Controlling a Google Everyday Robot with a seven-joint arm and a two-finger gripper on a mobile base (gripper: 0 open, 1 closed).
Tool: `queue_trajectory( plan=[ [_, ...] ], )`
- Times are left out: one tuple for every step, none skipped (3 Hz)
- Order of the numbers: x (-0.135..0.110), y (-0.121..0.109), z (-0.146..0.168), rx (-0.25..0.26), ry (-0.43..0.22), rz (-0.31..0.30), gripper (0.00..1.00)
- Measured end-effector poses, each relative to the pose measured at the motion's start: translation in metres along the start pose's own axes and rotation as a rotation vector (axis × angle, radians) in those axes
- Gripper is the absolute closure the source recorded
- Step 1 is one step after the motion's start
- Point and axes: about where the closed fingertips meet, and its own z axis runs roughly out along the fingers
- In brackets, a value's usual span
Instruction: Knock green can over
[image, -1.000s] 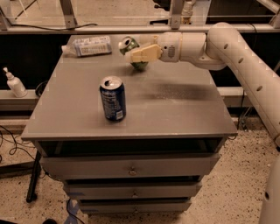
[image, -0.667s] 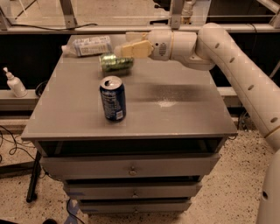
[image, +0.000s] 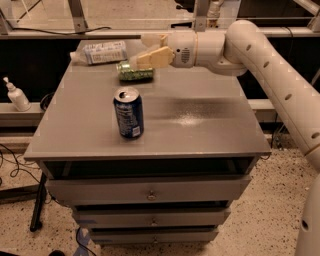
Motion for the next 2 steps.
queue_trajectory(
  plan=[
    [0.010, -0.023, -0.042, 0.076, 0.098, -0.089, 0.00],
    [0.008, -0.049, -0.104, 0.180, 0.203, -0.168, 0.00]
  ],
)
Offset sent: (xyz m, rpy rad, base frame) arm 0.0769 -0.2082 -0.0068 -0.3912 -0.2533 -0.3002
